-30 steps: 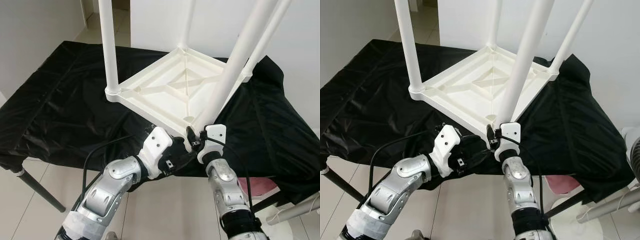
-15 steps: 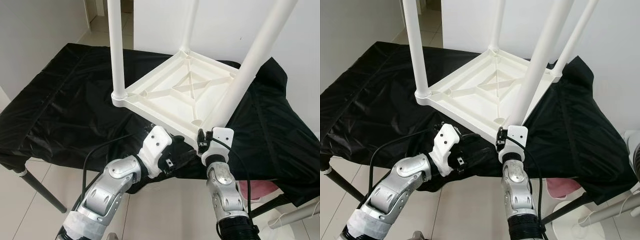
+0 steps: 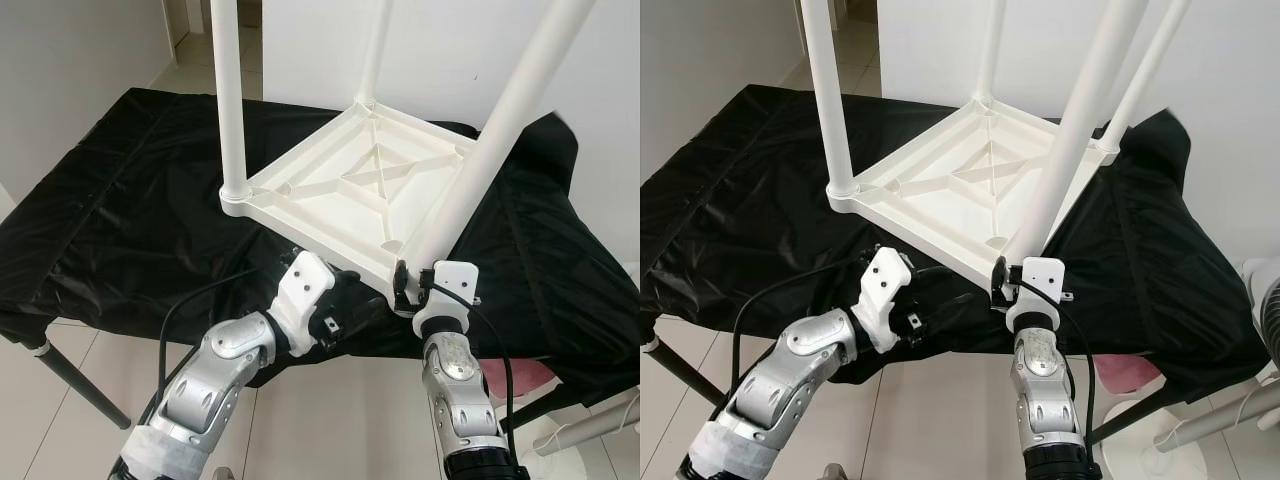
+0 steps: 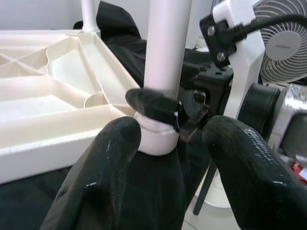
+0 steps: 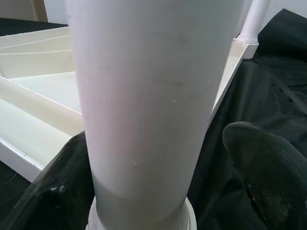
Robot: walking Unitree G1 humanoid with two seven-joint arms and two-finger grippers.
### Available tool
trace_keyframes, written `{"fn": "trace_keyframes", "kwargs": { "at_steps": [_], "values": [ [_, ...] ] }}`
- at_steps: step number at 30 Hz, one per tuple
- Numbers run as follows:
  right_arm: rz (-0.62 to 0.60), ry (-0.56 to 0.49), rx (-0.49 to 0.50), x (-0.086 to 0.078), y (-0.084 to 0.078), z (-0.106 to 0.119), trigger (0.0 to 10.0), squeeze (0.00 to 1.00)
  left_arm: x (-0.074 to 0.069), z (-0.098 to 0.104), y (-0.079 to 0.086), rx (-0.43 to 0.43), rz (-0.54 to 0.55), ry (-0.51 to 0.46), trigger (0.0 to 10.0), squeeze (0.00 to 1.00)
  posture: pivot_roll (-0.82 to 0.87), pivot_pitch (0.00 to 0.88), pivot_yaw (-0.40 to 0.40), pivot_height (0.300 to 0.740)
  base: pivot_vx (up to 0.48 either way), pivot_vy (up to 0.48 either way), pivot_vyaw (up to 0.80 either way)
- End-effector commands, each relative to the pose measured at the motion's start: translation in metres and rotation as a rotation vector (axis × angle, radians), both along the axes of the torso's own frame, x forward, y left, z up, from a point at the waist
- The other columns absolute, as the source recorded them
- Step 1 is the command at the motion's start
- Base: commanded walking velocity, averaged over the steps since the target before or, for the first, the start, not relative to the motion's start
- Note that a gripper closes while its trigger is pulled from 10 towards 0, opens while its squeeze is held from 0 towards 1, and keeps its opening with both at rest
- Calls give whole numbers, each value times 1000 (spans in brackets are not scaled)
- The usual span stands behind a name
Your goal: Building children table
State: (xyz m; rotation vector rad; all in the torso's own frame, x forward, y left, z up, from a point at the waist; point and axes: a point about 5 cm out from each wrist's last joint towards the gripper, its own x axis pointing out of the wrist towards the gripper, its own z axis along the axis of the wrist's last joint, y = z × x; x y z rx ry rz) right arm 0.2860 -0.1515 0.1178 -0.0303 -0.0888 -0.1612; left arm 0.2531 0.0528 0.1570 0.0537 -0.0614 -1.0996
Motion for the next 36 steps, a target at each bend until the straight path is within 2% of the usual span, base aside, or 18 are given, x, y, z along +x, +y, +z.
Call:
{"fn": "trace_keyframes", "kwargs": {
  "at_steps": [1,3,5,7,12,13,15,16,18,19,21,22,26,28,31,32,33,36],
  "values": [
    [-25,0,-9,-3,-8,-1,10000,0,-1,-2,4,-3,15,21,10000,0,13,0,-82,740,0,0,0],
    [-31,-2,-12,-4,-10,-1,10000,0,-4,-6,7,4,15,36,10000,0,8,3,-81,740,0,0,0],
    [-50,-8,-19,-3,-17,-1,10000,0,-13,-16,16,23,2,73,10000,0,10,2,-76,740,0,0,0],
    [-86,-22,-19,1,-25,2,10000,0,-21,-27,30,77,-11,113,10000,0,12,0,-70,740,0,0,0],
    [-94,-24,-20,2,-26,3,10000,0,-21,-31,37,99,-6,123,10000,0,15,2,-68,740,0,0,0],
    [-99,-23,-22,2,-27,4,10000,0,-20,-34,44,118,6,133,10000,0,16,2,-65,740,0,0,0],
    [-120,-10,-30,-1,-28,0,10000,0,-8,-41,72,188,72,144,10000,0,16,3,-59,740,0,0,0],
    [-120,-10,-30,-1,-28,0,10000,0,-8,-41,72,188,72,144,10000,0,16,3,-59,740,0,0,0],
    [-142,5,-33,-4,-30,-4,10000,0,4,-42,96,236,134,145,10000,0,15,8,-50,740,0,0,0],
    [-142,5,-33,-4,-30,-4,10000,0,4,-42,96,236,134,145,10000,0,15,8,-50,740,0,0,0],
    [-159,16,-25,-5,-32,-7,10000,0,15,-40,121,271,198,144,10000,0,15,9,-48,740,0,0,0],
    [-159,16,-25,-5,-32,-7,10000,0,15,-40,121,271,198,144,10000,0,15,9,-48,740,0,0,0],
    [-194,17,-28,-3,-40,-7,10000,0,31,-35,159,382,302,117,10000,0,15,19,-41,740,0,0,0],
    [-194,17,-28,-3,-40,-7,10000,0,31,-35,159,382,302,117,10000,0,15,19,-41,740,0,0,0],
    [-207,17,-29,-1,-43,-7,10000,0,52,-15,173,392,394,45,10000,0,25,27,-40,740,0,0,0],
    [-207,17,-29,-1,-43,-7,10000,0,52,-15,173,392,394,45,10000,0,25,27,-40,740,0,0,0],
    [-210,22,-33,-2,-44,-8,10000,0,61,-5,172,381,414,5,10000,0,35,30,-45,740,0,0,0],
    [-214,28,-36,-3,-45,-10,10000,0,68,3,169,372,422,-32,10000,0,35,30,-45,740,0,0,0]
  ]
}}
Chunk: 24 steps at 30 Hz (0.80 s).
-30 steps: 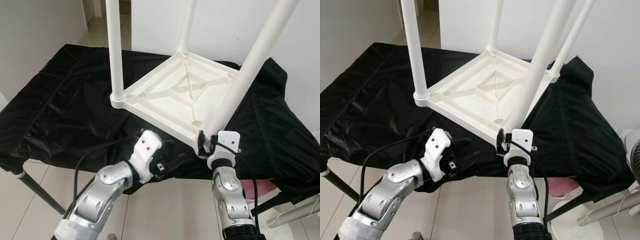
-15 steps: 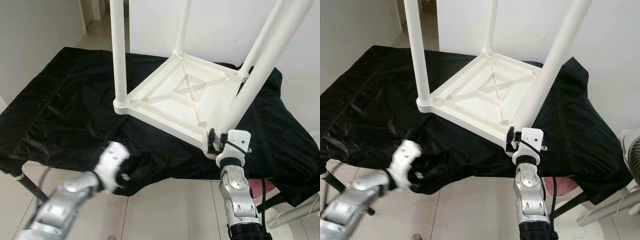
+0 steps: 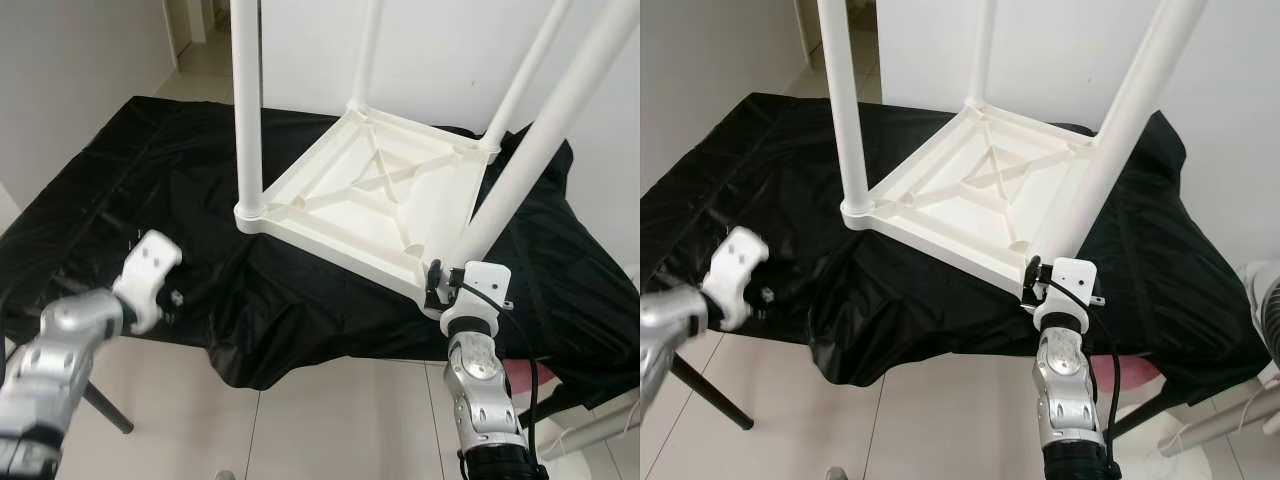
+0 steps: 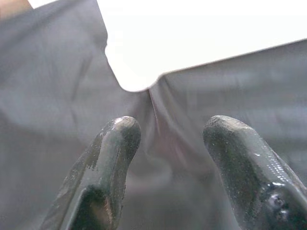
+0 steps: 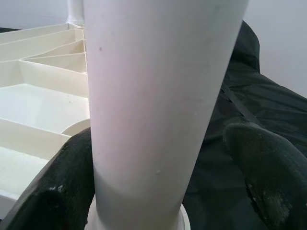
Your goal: Building children table
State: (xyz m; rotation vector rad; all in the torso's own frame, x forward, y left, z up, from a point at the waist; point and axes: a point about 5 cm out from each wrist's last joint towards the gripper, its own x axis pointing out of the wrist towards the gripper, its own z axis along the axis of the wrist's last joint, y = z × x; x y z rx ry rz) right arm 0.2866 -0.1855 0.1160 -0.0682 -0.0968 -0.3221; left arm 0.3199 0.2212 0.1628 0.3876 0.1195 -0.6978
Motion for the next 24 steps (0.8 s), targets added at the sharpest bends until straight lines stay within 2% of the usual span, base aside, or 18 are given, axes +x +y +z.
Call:
{"fn": "trace_keyframes", "kwargs": {
  "at_steps": [1,3,4,6,8,9,10,11,13,16,17,19,20,21,24],
  "values": [
    [-67,45,-2,-5,-13,-11,10000,0,8,5,-6,8,1,-43,10000,0,37,33,-46,740,0,0,0],
    [-109,69,-8,-10,-21,-16,10000,0,16,15,-29,-20,-77,-80,10000,0,37,36,-46,740,0,0,0],
    [-109,69,-8,-10,-21,-16,10000,0,16,15,-29,-20,-77,-80,10000,0,37,36,-46,740,0,0,0],
    [-136,83,-14,-12,-26,-19,10000,0,20,20,-51,-44,-157,-93,10000,0,29,39,-41,740,0,0,0],
    [-143,87,-17,-13,-27,-20,10000,0,20,20,-58,-50,-184,-96,10000,0,29,39,-41,740,0,0,0],
    [-148,90,-17,-14,-29,-21,10000,0,21,21,-66,-57,-214,-98,10000,0,26,39,-40,740,0,0,0],
    [-148,90,-17,-14,-29,-21,10000,0,21,21,-66,-57,-214,-98,10000,0,26,39,-40,740,0,0,0],
    [-163,96,-19,-14,-32,-22,10000,0,20,19,-80,-60,-274,-93,10000,0,19,39,-37,740,0,0,0],
    [-178,100,-22,-14,-37,-23,10000,0,20,18,-97,-65,-349,-84,10000,0,15,39,-38,740,0,0,0],
    [-187,100,-26,-14,-40,-23,10000,0,20,18,-105,-68,-376,-85,10000,0,12,38,-36,740,0,0,0],
    [-194,100,-32,-13,-43,-22,10000,0,21,17,-114,-64,-398,-88,10000,0,8,37,-37,740,0,0,0],
    [-194,100,-32,-13,-43,-22,10000,0,21,17,-114,-64,-398,-88,10000,0,8,37,-37,740,0,0,0],
    [-200,101,-39,-13,-46,-22,10000,0,22,16,-124,-63,-419,-93,10000,0,7,37,-36,740,0,0,0],
    [-200,101,-39,-13,-46,-22,10000,0,22,16,-124,-63,-419,-93,10000,0,7,37,-36,740,0,0,0],
    [-214,112,-49,-13,-51,-24,10000,0,27,17,-139,-57,-431,-112,10000,0,5,37,-37,740,0,0,0]
  ]
}}
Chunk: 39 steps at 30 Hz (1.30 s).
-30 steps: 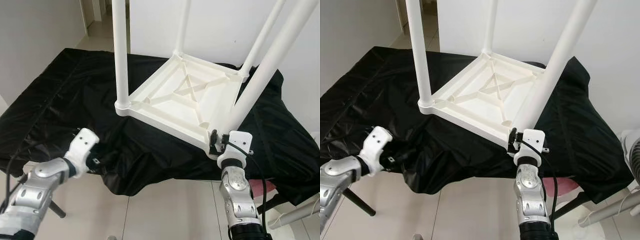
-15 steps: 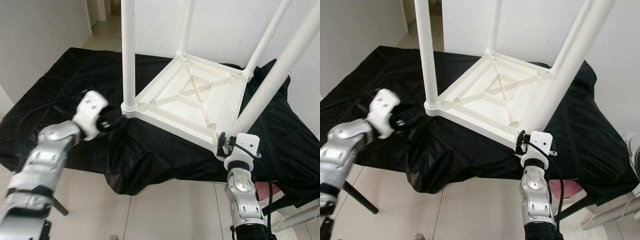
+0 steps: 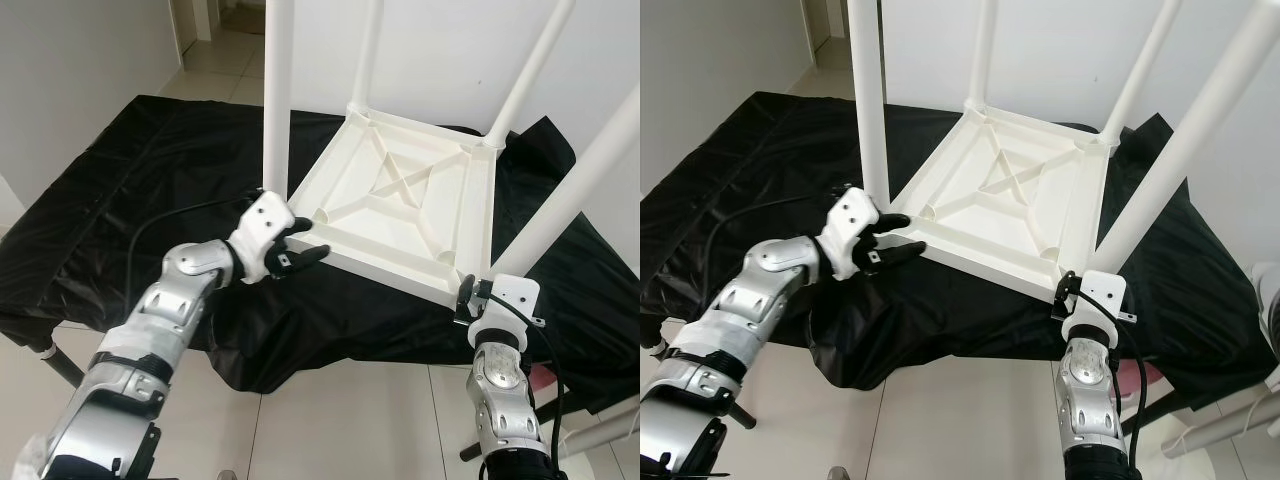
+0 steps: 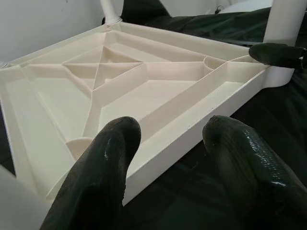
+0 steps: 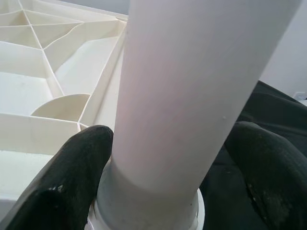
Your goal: Building children table
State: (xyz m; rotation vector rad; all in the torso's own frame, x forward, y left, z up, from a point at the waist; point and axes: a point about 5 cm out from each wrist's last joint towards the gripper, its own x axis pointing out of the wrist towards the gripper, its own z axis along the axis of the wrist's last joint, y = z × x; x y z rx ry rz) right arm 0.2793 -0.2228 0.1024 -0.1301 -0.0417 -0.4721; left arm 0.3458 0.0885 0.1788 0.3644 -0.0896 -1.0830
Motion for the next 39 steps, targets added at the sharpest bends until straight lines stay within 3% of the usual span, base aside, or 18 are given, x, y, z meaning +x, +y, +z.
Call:
{"fn": "trace_keyframes", "kwargs": {
  "at_steps": [1,3,6,12,16,20,27,39],
  "values": [
    [-60,53,-2,-6,-14,-10,10000,0,2,1,-6,30,-18,-19,10000,0,5,37,-37,740,0,0,0],
    [-87,64,-11,-7,-20,-12,10000,0,12,12,-19,1,18,-51,10000,0,-2,40,-29,740,0,0,0],
    [-92,64,-15,-7,-22,-12,10000,0,16,16,-25,-11,28,-61,10000,0,-2,40,-29,740,0,0,0],
    [-81,52,-21,-5,-19,-10,10000,0,21,17,-40,39,41,-90,10000,0,-12,45,-16,740,0,0,0],
    [-25,19,-6,-1,-7,-5,10000,0,26,12,-49,94,75,-85,10000,0,-19,47,-4,740,0,0,0],
    [87,-38,45,4,15,-1,10000,0,27,6,-56,129,89,-80,10000,0,-23,55,11,740,0,0,0],
    [118,-49,64,5,28,-1,10000,0,30,2,-63,169,110,-77,10000,0,-28,56,13,740,0,0,0],
    [125,-75,58,3,23,3,10000,0,39,0,-62,228,234,-70,10000,0,-41,69,15,740,0,0,0]
  ]
}}
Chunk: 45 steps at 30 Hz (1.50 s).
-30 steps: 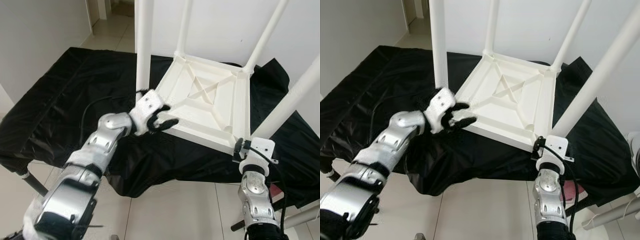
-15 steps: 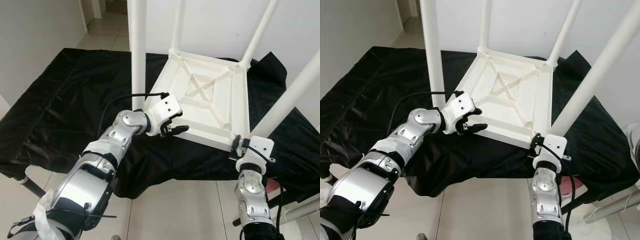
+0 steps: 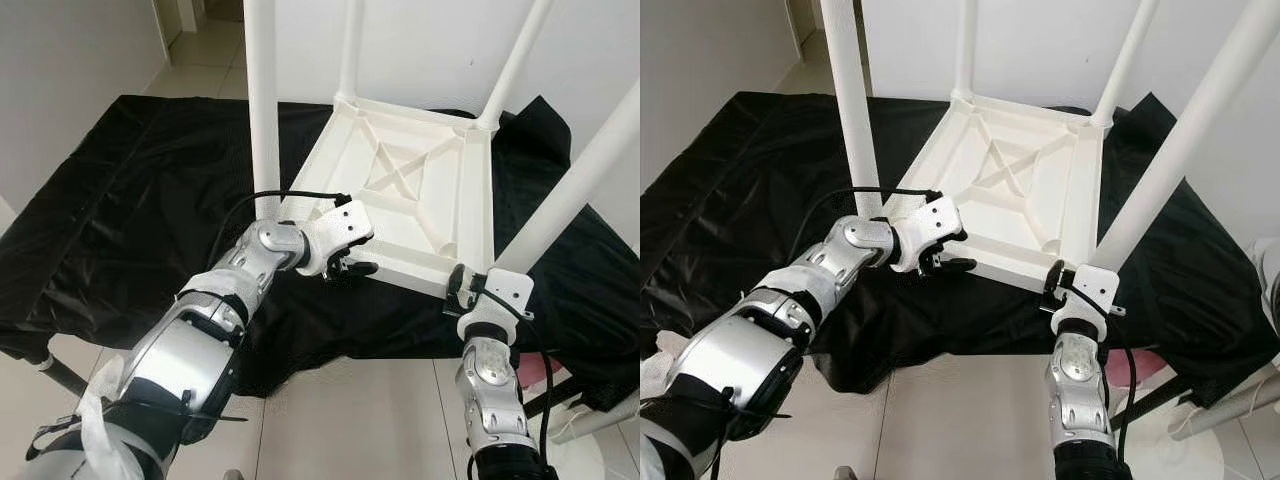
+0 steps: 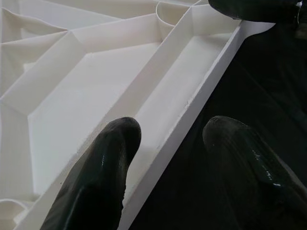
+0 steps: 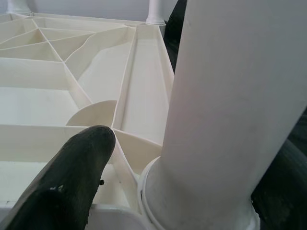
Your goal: Building children table
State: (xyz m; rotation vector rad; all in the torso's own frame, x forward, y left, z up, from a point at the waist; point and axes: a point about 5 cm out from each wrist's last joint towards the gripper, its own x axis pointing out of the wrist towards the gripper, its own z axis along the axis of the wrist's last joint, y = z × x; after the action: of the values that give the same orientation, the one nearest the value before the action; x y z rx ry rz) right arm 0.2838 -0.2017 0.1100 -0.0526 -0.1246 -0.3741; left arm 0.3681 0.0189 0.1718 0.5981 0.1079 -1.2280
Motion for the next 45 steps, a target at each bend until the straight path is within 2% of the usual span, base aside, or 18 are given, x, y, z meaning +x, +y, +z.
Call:
{"fn": "trace_keyframes", "kwargs": {
  "at_steps": [1,8,17,22,24,31,35,40,41,45],
  "values": [
    [23,13,3,-2,2,-4,10000,0,17,7,7,-65,332,-178,10000,0,-41,69,15,740,0,0,0],
    [84,-21,18,-13,8,-4,10000,0,20,6,7,-38,378,-189,10000,0,-49,78,14,740,0,0,0],
    [19,-31,54,-48,6,-9,10000,0,23,7,8,-4,439,-200,10000,0,-67,94,24,740,0,0,0],
    [-3,-52,56,-56,4,-7,10000,0,23,6,9,6,444,-199,10000,0,-75,98,29,740,0,0,0],
    [-16,-77,39,-64,1,-2,10000,0,23,4,10,25,446,-196,10000,0,-78,99,32,740,0,0,0],
    [1,-72,24,-72,3,2,10000,0,25,2,14,53,472,-199,10000,0,-83,102,38,740,0,0,0],
    [24,-77,18,-70,9,6,10000,0,29,5,19,78,529,-215,10000,0,-87,101,40,740,0,0,0],
    [32,-80,15,-68,11,8,10000,0,29,6,20,90,530,-220,10000,0,-90,100,45,740,0,0,0],
    [52,-74,11,-67,15,7,10000,0,29,3,22,128,512,-219,10000,0,-93,97,53,740,0,0,0],
    [54,-68,9,-66,16,6,10000,0,29,-1,25,166,505,-223,10000,0,-95,95,55,740,0,0,0]
  ]
}}
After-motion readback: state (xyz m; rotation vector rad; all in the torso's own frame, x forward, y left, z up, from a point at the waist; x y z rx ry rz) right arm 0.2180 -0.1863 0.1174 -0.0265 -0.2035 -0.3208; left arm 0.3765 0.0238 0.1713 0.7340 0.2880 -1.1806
